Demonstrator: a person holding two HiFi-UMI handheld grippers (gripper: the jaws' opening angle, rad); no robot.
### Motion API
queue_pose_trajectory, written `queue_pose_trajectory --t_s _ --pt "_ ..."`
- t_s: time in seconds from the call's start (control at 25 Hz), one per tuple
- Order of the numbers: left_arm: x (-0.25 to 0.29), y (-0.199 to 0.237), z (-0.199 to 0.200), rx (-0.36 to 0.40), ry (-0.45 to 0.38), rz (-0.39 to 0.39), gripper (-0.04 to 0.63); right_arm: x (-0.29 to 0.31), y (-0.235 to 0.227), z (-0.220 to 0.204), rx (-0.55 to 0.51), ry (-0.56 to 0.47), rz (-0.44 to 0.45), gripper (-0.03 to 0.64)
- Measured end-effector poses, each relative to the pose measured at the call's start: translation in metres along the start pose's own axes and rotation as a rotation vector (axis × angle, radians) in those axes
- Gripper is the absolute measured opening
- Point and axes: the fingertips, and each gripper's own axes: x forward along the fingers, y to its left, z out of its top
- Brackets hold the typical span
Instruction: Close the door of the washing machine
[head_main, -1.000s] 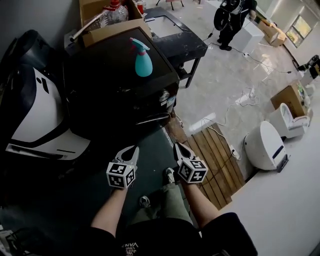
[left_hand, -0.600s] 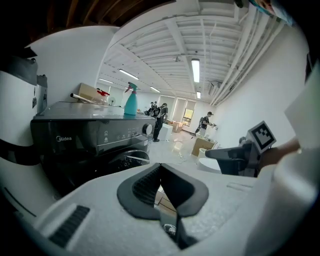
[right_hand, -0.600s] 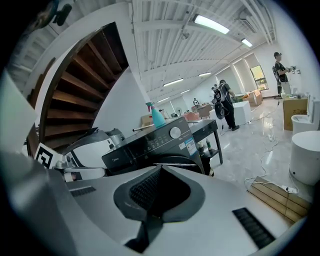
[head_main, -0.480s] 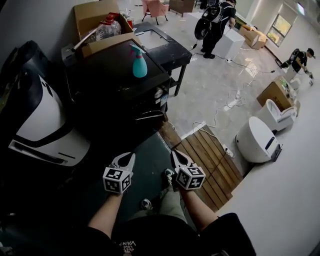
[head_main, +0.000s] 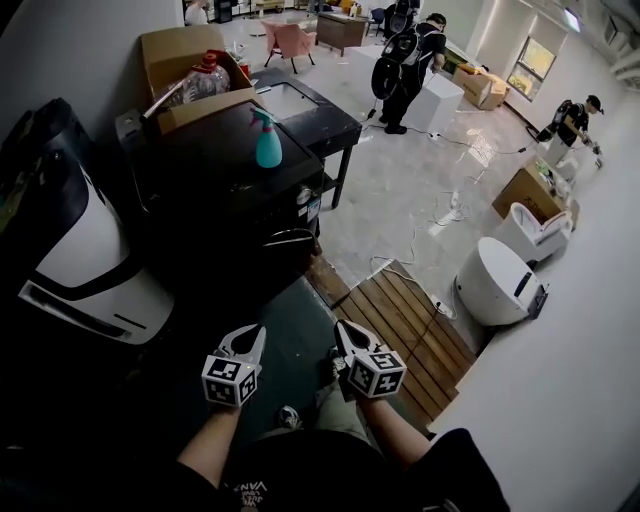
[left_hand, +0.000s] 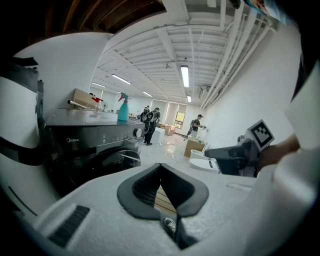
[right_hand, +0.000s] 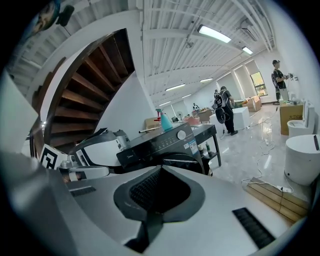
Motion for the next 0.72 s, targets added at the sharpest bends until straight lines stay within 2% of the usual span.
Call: queue_pose_trajectory --t_s 0.28,0.72 --pt "-0.026 -0.033 -0.013 0.079 0.011 -0.047 0.009 -0.028 0.015 -0.022 -0.024 0.035 0.017 0.0" --pt "-0.055 -0.051 -0.013 0.055 -0.01 -0.073 0.009 -0.059 0.03 -0.031 -0.101 0.049 0.014 -0.002"
